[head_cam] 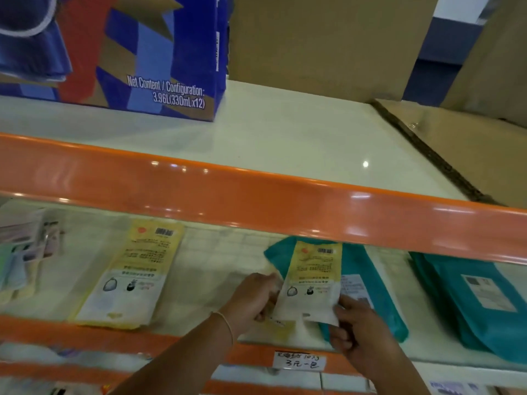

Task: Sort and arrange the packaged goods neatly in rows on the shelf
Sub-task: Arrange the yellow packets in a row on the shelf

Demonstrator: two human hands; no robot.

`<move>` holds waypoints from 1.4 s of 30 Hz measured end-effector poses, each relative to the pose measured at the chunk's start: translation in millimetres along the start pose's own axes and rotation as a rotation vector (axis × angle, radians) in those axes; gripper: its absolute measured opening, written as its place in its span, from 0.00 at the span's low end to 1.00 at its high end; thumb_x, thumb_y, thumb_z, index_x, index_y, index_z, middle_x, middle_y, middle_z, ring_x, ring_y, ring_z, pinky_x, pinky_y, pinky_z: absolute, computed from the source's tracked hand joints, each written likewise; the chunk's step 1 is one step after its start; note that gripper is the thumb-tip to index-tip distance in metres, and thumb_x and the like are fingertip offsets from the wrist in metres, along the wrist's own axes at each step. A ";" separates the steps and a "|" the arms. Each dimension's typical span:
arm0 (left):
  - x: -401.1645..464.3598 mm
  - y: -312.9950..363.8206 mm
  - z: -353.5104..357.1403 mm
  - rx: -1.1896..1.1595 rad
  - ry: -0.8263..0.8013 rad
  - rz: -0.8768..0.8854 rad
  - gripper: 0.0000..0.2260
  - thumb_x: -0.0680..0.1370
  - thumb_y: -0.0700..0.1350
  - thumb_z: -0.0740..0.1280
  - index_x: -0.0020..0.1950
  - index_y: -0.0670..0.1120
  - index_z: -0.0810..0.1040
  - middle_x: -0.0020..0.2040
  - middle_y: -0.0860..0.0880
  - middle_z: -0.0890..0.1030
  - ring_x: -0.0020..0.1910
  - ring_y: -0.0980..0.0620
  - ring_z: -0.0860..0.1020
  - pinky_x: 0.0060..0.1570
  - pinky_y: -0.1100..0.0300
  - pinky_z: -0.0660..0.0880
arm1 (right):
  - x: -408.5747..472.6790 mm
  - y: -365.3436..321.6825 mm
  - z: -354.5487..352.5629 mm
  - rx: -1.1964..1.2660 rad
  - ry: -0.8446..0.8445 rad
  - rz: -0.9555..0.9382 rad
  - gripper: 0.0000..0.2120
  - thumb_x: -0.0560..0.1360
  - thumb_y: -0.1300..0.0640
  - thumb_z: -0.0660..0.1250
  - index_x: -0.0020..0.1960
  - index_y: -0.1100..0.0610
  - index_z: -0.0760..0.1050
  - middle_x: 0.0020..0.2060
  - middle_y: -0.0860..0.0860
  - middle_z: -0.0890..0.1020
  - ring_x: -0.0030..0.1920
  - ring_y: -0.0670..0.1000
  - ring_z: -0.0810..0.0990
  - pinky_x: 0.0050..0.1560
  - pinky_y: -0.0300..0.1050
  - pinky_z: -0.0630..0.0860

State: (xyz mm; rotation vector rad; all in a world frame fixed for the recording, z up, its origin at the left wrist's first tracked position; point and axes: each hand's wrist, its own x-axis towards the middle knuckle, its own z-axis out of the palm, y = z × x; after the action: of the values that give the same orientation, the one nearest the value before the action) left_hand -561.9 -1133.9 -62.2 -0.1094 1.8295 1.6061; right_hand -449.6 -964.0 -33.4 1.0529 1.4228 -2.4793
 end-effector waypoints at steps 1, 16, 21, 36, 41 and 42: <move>2.5 -0.6 -0.7 -0.039 -0.017 -0.036 0.16 0.80 0.53 0.62 0.37 0.44 0.73 0.28 0.47 0.73 0.22 0.51 0.67 0.25 0.64 0.58 | -5.3 0.2 -1.1 0.018 -0.034 0.020 0.16 0.77 0.70 0.53 0.59 0.64 0.75 0.29 0.57 0.72 0.19 0.47 0.62 0.21 0.34 0.54; -28.8 -3.1 32.9 0.248 0.073 0.199 0.09 0.82 0.45 0.60 0.49 0.43 0.78 0.32 0.47 0.79 0.24 0.59 0.71 0.27 0.66 0.66 | 1.1 -0.1 -16.8 -0.489 0.083 -0.178 0.05 0.76 0.61 0.69 0.46 0.61 0.84 0.38 0.57 0.86 0.41 0.60 0.85 0.47 0.56 0.82; -44.7 -15.5 14.9 0.224 0.171 0.135 0.11 0.83 0.49 0.58 0.47 0.45 0.76 0.24 0.51 0.71 0.19 0.57 0.67 0.23 0.66 0.63 | 11.8 13.9 -11.5 -0.532 0.001 -0.203 0.06 0.76 0.60 0.69 0.44 0.60 0.84 0.39 0.59 0.86 0.42 0.63 0.84 0.44 0.58 0.82; -75.3 -13.7 -109.4 0.380 0.322 0.275 0.08 0.81 0.49 0.59 0.51 0.51 0.77 0.34 0.47 0.81 0.20 0.60 0.69 0.25 0.65 0.66 | 16.0 49.7 90.0 -0.708 -0.062 -0.288 0.07 0.75 0.54 0.70 0.43 0.55 0.85 0.36 0.51 0.86 0.38 0.55 0.85 0.43 0.51 0.83; -83.2 -16.0 -168.2 0.381 0.345 0.298 0.11 0.82 0.50 0.57 0.47 0.48 0.75 0.32 0.49 0.76 0.19 0.61 0.66 0.25 0.64 0.64 | 18.0 77.6 155.0 -0.686 -0.078 -0.325 0.06 0.75 0.56 0.71 0.41 0.53 0.86 0.36 0.56 0.86 0.40 0.61 0.84 0.39 0.50 0.78; -83.1 -17.3 -179.3 0.382 0.349 0.299 0.13 0.83 0.50 0.57 0.44 0.45 0.74 0.30 0.50 0.73 0.19 0.61 0.65 0.26 0.63 0.63 | 17.2 82.6 166.3 -0.680 -0.091 -0.326 0.06 0.75 0.55 0.71 0.43 0.54 0.86 0.36 0.54 0.86 0.39 0.58 0.84 0.38 0.48 0.77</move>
State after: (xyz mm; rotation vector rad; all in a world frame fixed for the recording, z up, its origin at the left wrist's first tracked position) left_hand -568.3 -1330.0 -32.7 0.0646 2.4916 1.4623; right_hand -515.5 -1137.7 -49.5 0.5922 2.3013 -1.8973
